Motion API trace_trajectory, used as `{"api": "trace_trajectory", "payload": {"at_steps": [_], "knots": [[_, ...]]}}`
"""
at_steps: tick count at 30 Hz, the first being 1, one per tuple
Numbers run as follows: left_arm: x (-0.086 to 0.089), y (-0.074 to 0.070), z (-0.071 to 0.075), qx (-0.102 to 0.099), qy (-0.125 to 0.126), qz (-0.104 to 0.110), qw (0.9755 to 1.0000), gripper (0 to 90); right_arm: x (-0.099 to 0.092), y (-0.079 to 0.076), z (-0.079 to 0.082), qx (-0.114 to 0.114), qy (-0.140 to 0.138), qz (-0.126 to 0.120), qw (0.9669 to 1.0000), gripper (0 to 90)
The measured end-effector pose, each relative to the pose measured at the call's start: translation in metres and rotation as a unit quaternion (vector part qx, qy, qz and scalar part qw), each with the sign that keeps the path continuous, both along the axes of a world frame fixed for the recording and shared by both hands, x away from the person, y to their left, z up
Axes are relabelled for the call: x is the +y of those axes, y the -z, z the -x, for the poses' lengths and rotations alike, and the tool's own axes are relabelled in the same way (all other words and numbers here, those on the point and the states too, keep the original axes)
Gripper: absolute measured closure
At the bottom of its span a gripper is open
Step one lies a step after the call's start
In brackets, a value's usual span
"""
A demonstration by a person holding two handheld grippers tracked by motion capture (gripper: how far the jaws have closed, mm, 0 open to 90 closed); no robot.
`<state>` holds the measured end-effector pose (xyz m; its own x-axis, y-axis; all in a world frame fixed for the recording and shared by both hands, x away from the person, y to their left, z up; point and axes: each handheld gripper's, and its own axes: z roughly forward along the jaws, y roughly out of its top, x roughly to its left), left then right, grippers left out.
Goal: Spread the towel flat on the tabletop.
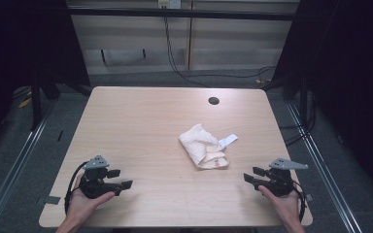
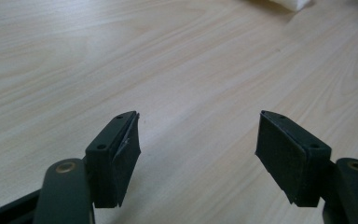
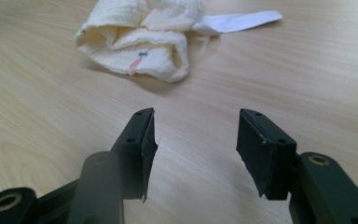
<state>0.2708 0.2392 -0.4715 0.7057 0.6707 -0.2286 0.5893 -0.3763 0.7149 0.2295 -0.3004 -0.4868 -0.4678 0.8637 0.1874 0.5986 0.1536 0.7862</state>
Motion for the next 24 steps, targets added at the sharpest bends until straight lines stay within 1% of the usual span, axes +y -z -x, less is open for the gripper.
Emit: {"api": "trace_trajectory", "payload": {"at_steps": [1,2,3,5,8,9,10,11,13,15,16,18,19,20,21,22,24], "knots": [[0.001,-0.002,0.004,-0.008,0.003,0.006,0.9999,33.1,0.001,-0.003,0.001,-0.008,-0.003,-0.002,1.0000,47.0],[0.001,-0.002,0.004,-0.008,0.003,0.006,0.9999,33.1,0.001,-0.003,0.001,-0.008,-0.003,-0.002,1.0000,47.0],[0.001,-0.003,0.006,-0.010,0.008,0.009,0.9999,33.3,0.003,-0.006,0.002,-0.016,-0.004,-0.002,0.9999,47.1],[0.001,-0.002,0.006,-0.006,0.010,0.010,0.9999,33.9,0.006,-0.007,0.003,-0.020,-0.007,0.001,0.9998,47.0],[-0.001,-0.001,0.004,-0.004,0.011,0.005,0.9999,34.9,0.008,-0.008,0.001,-0.016,-0.011,0.003,0.9998,47.0],[-0.002,0.000,0.002,-0.004,0.008,-0.001,1.0000,35.1,0.008,-0.007,-0.001,-0.014,-0.013,-0.005,0.9998,47.0],[-0.003,0.001,0.001,-0.003,0.009,-0.003,1.0000,35.1,0.008,-0.006,-0.002,-0.011,-0.017,-0.009,0.9998,46.5],[-0.003,0.001,0.001,-0.001,0.007,-0.004,1.0000,35.0,0.008,-0.005,-0.003,-0.007,-0.017,-0.009,0.9998,42.9],[-0.005,0.002,0.001,-0.004,0.009,-0.007,0.9999,34.8,0.008,-0.005,-0.004,-0.003,-0.020,-0.016,0.9997,42.1],[-0.006,0.001,0.001,-0.005,0.013,-0.005,0.9999,34.7,0.010,-0.009,-0.004,-0.011,-0.028,-0.009,0.9995,41.5],[-0.006,0.001,0.001,-0.005,0.013,-0.005,0.9999,34.7,0.010,-0.009,-0.004,-0.011,-0.028,-0.009,0.9995,41.5],[-0.009,0.002,0.000,-0.004,0.022,-0.006,0.9997,34.7,0.014,-0.014,-0.010,-0.017,-0.039,-0.010,0.9990,39.8],[-0.010,0.002,0.000,-0.004,0.027,-0.005,0.9996,35.5,0.015,-0.016,-0.013,-0.016,-0.046,-0.017,0.9987,39.4],[-0.011,0.002,0.000,-0.003,0.029,-0.003,0.9996,36.8,0.017,-0.017,-0.016,-0.011,-0.058,-0.034,0.9977,37.4],[-0.012,0.003,0.001,-0.001,0.031,-0.006,0.9995,36.6,0.020,-0.019,-0.020,-0.010,-0.065,-0.039,0.9971,36.6],[-0.013,0.004,0.001,-0.002,0.030,-0.007,0.9995,36.0,0.024,-0.020,-0.023,-0.014,-0.063,-0.030,0.9974,36.9],[-0.013,0.004,0.000,0.001,0.032,-0.006,0.9995,34.9,0.029,-0.021,-0.028,-0.015,-0.075,-0.025,0.9967,37.9]]}}
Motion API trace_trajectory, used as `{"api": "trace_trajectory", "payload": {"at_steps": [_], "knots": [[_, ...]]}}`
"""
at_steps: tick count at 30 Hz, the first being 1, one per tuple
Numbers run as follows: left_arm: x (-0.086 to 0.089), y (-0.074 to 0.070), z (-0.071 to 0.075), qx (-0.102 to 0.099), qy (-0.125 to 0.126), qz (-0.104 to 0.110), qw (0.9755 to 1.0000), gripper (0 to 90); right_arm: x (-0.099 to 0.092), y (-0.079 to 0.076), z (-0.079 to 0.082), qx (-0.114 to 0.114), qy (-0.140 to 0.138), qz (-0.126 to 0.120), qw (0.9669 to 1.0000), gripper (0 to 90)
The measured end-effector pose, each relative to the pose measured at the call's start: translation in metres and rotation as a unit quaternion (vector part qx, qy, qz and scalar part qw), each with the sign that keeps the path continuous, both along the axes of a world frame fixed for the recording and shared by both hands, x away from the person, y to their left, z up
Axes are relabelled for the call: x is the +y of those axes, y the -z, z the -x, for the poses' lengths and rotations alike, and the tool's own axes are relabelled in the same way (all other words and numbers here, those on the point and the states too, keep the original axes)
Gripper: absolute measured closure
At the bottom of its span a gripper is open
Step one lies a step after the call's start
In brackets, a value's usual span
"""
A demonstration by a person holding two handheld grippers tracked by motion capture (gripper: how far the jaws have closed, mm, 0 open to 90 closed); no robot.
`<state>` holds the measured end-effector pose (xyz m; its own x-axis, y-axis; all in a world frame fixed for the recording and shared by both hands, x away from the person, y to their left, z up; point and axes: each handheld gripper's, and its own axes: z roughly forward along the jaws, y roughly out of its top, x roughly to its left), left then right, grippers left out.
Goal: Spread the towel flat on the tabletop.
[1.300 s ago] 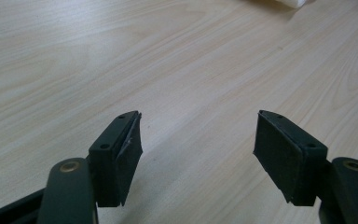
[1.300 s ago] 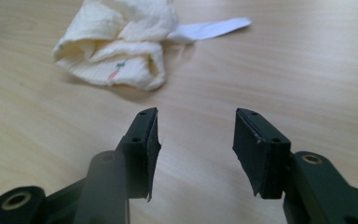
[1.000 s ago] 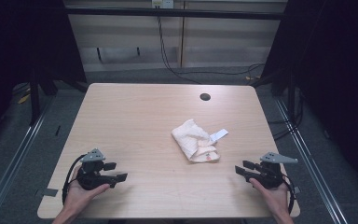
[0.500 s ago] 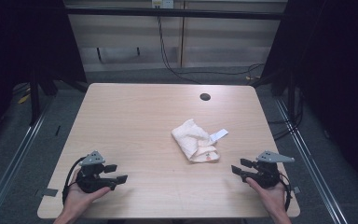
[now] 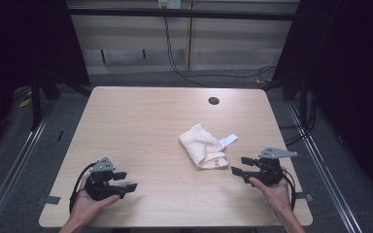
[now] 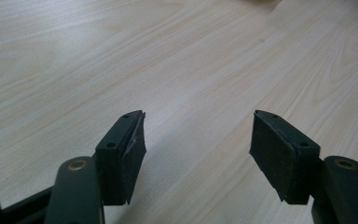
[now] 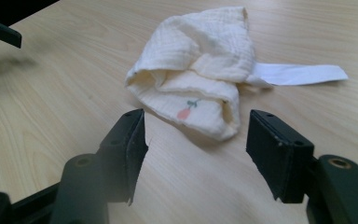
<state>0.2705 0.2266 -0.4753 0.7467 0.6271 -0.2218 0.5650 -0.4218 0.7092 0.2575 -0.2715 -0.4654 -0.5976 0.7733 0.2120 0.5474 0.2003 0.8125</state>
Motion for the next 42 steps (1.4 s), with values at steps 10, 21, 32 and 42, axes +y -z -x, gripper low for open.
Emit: {"api": "trace_trajectory", "payload": {"at_steps": [10,21,32,42], "knots": [[0.000,0.002,-0.001,0.001,-0.006,-0.005,1.0000,33.8,0.022,-0.006,-0.029,-0.005,-0.035,0.021,0.9992,42.7],[0.003,-0.001,0.000,-0.013,-0.006,-0.001,0.9999,34.4,0.030,0.002,-0.061,0.012,-0.024,0.019,0.9995,45.6],[0.004,0.001,-0.003,-0.010,-0.001,-0.001,0.9999,38.2,0.038,0.024,-0.071,0.039,-0.036,0.057,0.9969,44.9],[0.006,0.001,-0.005,-0.012,-0.009,-0.003,0.9999,36.4,0.051,0.037,-0.073,0.040,-0.046,0.091,0.9939,58.9]]}}
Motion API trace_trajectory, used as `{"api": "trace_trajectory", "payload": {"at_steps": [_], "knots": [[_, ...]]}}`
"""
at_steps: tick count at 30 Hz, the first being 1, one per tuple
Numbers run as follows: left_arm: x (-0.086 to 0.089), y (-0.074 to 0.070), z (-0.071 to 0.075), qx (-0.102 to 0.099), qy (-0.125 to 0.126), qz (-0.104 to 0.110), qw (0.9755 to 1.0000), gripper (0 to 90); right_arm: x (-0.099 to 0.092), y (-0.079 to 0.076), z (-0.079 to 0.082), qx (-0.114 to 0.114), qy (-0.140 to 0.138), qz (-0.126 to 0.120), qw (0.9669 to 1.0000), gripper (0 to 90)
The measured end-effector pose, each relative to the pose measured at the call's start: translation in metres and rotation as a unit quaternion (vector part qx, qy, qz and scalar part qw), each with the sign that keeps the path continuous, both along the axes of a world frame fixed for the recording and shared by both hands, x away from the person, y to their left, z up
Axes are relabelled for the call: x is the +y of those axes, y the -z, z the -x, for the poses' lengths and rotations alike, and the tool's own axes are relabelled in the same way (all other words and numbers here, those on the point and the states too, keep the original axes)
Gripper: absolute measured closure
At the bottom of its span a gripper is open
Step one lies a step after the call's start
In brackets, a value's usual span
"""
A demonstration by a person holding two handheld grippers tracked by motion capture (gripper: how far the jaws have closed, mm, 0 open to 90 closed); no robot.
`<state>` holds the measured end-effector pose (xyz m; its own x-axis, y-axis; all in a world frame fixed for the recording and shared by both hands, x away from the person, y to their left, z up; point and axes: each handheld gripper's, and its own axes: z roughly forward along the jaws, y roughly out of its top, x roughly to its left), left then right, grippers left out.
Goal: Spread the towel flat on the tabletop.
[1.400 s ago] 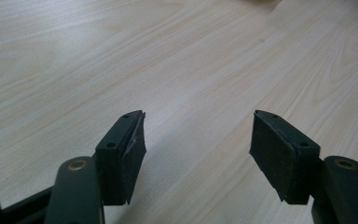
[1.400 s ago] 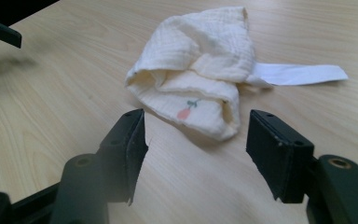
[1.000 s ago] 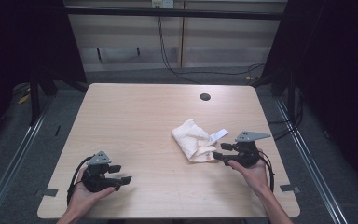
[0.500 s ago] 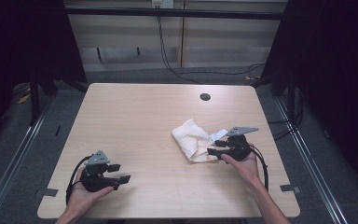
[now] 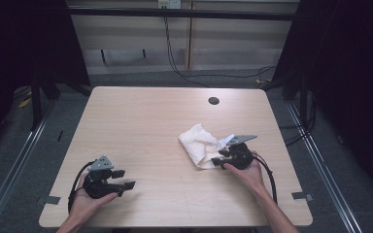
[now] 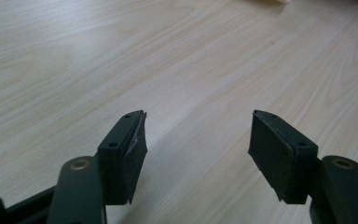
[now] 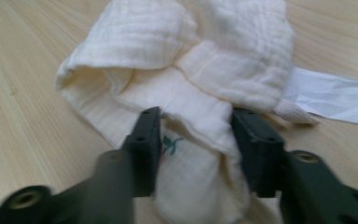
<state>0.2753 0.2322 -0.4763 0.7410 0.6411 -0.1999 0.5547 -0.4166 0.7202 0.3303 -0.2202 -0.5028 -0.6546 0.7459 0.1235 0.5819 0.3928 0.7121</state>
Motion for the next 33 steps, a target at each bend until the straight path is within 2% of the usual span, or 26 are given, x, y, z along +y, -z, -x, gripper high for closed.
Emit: {"api": "trace_trajectory", "payload": {"at_steps": [4,7,9,12,15,22,23,24,25,26,27,28,29,30,33], "knots": [[-0.002,-0.001,0.000,-0.001,-0.003,0.005,1.0000,36.5,0.005,0.001,0.002,-0.006,-0.006,0.003,1.0000,69.1],[-0.006,-0.001,0.000,0.000,0.009,0.004,0.9999,37.5,0.007,0.000,0.003,-0.003,-0.012,0.004,0.9999,77.1],[-0.008,-0.001,0.000,0.002,0.012,0.004,0.9999,38.1,0.008,0.000,0.003,0.002,-0.018,-0.005,0.9998,80.0],[-0.010,-0.001,-0.001,0.005,0.017,0.006,0.9998,39.6,0.012,0.002,0.006,-0.005,-0.016,-0.011,0.9998,81.7],[-0.014,-0.001,-0.003,0.005,0.023,0.007,0.9997,39.7,0.019,0.001,0.008,-0.003,-0.025,-0.013,0.9996,82.2],[-0.025,-0.005,-0.009,0.006,0.039,0.009,0.9992,46.4,0.025,0.002,0.013,0.004,-0.035,-0.023,0.9991,82.5],[-0.029,-0.015,-0.008,-0.008,0.044,0.017,0.9989,47.7,0.027,0.001,0.017,0.006,-0.043,-0.024,0.9987,82.5],[-0.032,-0.020,-0.007,-0.015,0.052,0.023,0.9983,49.6,0.028,0.001,0.019,0.007,-0.046,-0.023,0.9987,82.5],[-0.032,-0.020,-0.007,-0.015,0.052,0.023,0.9983,50.2,0.029,0.000,0.021,0.010,-0.049,-0.019,0.9986,82.5],[-0.037,-0.026,-0.006,-0.025,0.058,0.028,0.9976,51.3,0.031,-0.001,0.023,0.008,-0.055,-0.021,0.9982,82.6],[-0.040,-0.027,-0.007,-0.023,0.061,0.031,0.9974,52.2,0.032,-0.002,0.025,0.008,-0.059,-0.021,0.9980,82.6],[-0.040,-0.027,-0.007,-0.023,0.061,0.031,0.9974,52.7,0.032,-0.002,0.025,0.008,-0.059,-0.021,0.9980,82.6],[-0.044,-0.026,-0.008,-0.018,0.065,0.029,0.9973,53.3,0.036,-0.002,0.029,0.009,-0.070,-0.019,0.9973,82.6],[-0.050,-0.023,-0.011,-0.015,0.071,0.019,0.9972,54.2,0.038,-0.003,0.031,0.011,-0.077,-0.019,0.9968,82.6],[-0.060,-0.021,-0.015,-0.011,0.078,0.008,0.9968,56.1,0.041,-0.003,0.038,0.010,-0.089,-0.018,0.9958,82.4]]}}
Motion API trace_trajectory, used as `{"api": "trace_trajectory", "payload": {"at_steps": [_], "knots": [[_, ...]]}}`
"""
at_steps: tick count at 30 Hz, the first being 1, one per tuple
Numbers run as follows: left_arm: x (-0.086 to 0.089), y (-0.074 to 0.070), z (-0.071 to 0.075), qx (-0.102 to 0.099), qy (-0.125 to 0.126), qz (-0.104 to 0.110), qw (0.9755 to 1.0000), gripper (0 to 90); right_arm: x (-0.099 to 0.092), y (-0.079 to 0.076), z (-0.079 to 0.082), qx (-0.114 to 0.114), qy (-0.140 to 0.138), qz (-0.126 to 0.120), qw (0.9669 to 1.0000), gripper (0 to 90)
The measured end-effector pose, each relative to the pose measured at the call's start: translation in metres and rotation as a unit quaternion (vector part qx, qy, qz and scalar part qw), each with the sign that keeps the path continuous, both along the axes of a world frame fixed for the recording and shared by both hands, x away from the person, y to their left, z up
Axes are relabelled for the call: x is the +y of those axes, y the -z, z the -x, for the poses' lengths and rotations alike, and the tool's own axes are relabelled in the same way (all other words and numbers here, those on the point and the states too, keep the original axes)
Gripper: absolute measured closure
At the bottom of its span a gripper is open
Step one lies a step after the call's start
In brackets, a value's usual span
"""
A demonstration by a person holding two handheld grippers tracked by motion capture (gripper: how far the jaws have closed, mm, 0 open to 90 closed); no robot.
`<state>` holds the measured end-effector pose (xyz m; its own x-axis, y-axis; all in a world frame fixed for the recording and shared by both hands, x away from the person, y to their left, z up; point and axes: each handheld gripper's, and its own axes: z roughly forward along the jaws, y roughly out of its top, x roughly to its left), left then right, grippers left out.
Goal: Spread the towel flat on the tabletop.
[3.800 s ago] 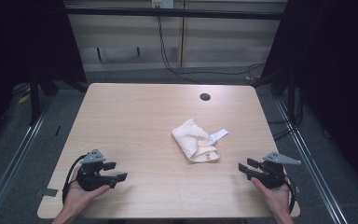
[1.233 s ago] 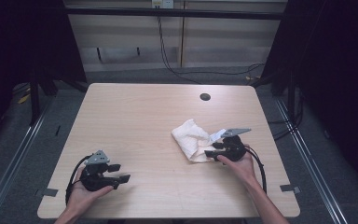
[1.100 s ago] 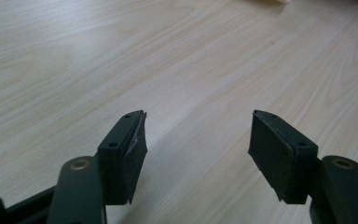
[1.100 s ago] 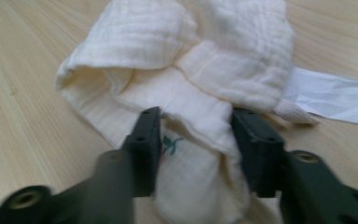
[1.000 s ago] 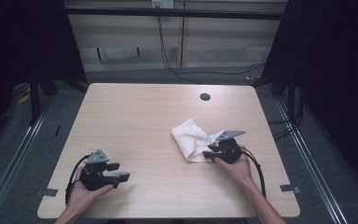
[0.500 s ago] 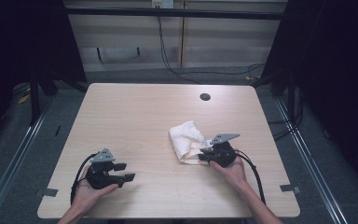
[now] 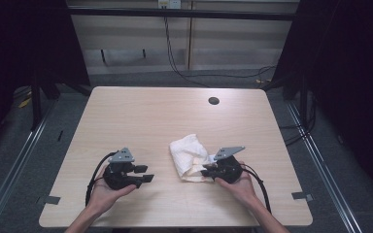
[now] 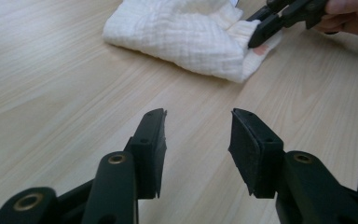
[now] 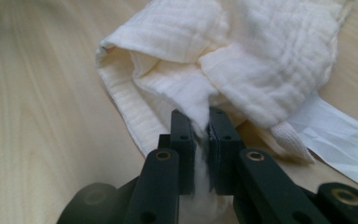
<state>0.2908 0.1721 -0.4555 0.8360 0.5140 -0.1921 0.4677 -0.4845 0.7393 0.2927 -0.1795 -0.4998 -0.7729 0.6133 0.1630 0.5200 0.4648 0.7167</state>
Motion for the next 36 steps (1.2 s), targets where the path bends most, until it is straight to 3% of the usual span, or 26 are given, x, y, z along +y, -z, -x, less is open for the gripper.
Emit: {"api": "trace_trajectory", "payload": {"at_steps": [4,8,9,11,13,15,17,19,20,22,25,26,29,36], "knots": [[-0.018,-0.003,-0.011,-0.012,-0.005,-0.004,0.9999,49.7,0.000,-0.003,0.010,0.006,-0.007,0.005,0.9999,80.5],[-0.037,-0.007,-0.021,-0.014,0.004,0.005,0.9999,48.9,-0.002,-0.005,0.018,0.005,-0.009,0.012,0.9999,74.3],[-0.047,-0.008,-0.026,-0.009,0.007,0.015,0.9998,49.0,-0.005,-0.006,0.022,0.008,-0.008,0.011,0.9999,68.5],[-0.053,-0.008,-0.029,-0.005,0.012,0.018,0.9997,49.0,-0.006,-0.006,0.023,0.010,-0.007,0.010,0.9999,65.8],[-0.073,-0.008,-0.034,-0.016,0.026,0.004,0.9995,48.7,-0.011,-0.010,0.028,0.006,-0.004,0.012,0.9999,60.8],[-0.078,-0.007,-0.037,-0.011,0.027,0.014,0.9995,48.9,-0.013,-0.011,0.029,0.004,-0.002,0.010,0.9999,59.9],[-0.087,-0.001,-0.043,-0.007,0.028,0.012,0.9995,48.8,-0.018,-0.012,0.033,-0.001,0.011,-0.003,0.9999,58.1],[-0.097,0.012,-0.050,0.009,0.031,-0.003,0.9995,45.6,-0.020,-0.008,0.034,0.000,0.012,-0.001,0.9999,58.2],[-0.099,0.017,-0.051,0.017,0.033,0.000,0.9993,45.0,-0.020,-0.007,0.034,0.002,0.016,0.000,0.9999,58.4],[-0.102,0.023,-0.050,0.018,0.033,-0.005,0.9993,45.4,-0.021,-0.006,0.034,0.004,0.019,0.001,0.9998,59.3],[-0.106,0.032,-0.049,0.015,0.038,-0.033,0.9986,55.9,-0.021,-0.006,0.032,-0.001,0.020,-0.002,0.9998,63.7],[-0.105,0.032,-0.048,0.012,0.043,-0.040,0.9982,64.5,-0.021,-0.005,0.032,0.000,0.020,-0.002,0.9998,65.0],[-0.103,0.032,-0.049,0.018,0.044,-0.038,0.9981,78.6,-0.021,-0.004,0.032,0.002,0.020,0.000,0.9998,68.0],[-0.083,0.029,-0.043,0.033,0.063,-0.039,0.9967,85.1,-0.020,-0.003,0.032,0.008,0.020,-0.008,0.9997,80.3]]}}
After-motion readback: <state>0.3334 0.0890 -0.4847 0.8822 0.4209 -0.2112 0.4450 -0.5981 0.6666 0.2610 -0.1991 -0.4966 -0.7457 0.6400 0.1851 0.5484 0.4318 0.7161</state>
